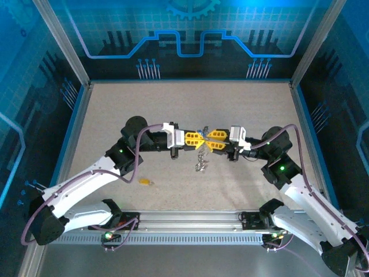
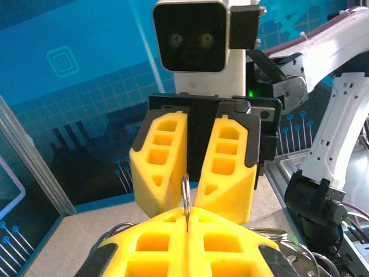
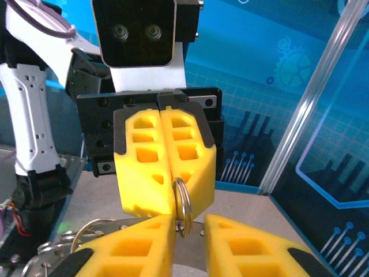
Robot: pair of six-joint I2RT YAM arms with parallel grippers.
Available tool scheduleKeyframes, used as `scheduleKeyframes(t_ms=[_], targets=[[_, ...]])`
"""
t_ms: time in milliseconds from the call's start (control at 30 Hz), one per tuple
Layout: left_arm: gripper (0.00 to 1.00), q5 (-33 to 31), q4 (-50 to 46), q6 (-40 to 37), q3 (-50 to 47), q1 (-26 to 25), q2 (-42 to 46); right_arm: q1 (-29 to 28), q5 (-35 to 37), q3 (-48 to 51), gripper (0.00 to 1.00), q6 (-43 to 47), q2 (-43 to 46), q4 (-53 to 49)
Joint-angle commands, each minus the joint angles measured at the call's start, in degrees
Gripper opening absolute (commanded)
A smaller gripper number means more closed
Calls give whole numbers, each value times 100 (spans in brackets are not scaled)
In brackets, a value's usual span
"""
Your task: Put the keys on the keyring
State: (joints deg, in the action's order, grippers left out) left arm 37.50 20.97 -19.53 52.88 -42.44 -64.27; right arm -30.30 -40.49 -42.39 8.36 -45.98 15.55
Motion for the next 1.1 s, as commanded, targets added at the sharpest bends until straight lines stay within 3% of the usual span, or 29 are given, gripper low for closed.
scheduleKeyframes(t_ms=[0,133,233,433,767,933,1067], targets=[[0,100,822,234,-65,-51,-108,8,197,129,17,-80,37,319],[0,85,1022,297,-86,-48,-186,14,234,178,13,-167,27,497],[0,59,1066,283,-98,-50,-192,7,345,243,17,-282,18,688],[0,12,1046,228,-173,-48,-183,11,450,294,14,-328,27,823],[0,18,837,110,-156,-49,-226,12,332,217,4,-156,49,587],[24,96,-295,-373,119,-54,-152,13,289,-118,0,446,45,-527],[28,-36,-1765,-984,505,-47,-49,9,325,-546,0,1102,-46,-1689]])
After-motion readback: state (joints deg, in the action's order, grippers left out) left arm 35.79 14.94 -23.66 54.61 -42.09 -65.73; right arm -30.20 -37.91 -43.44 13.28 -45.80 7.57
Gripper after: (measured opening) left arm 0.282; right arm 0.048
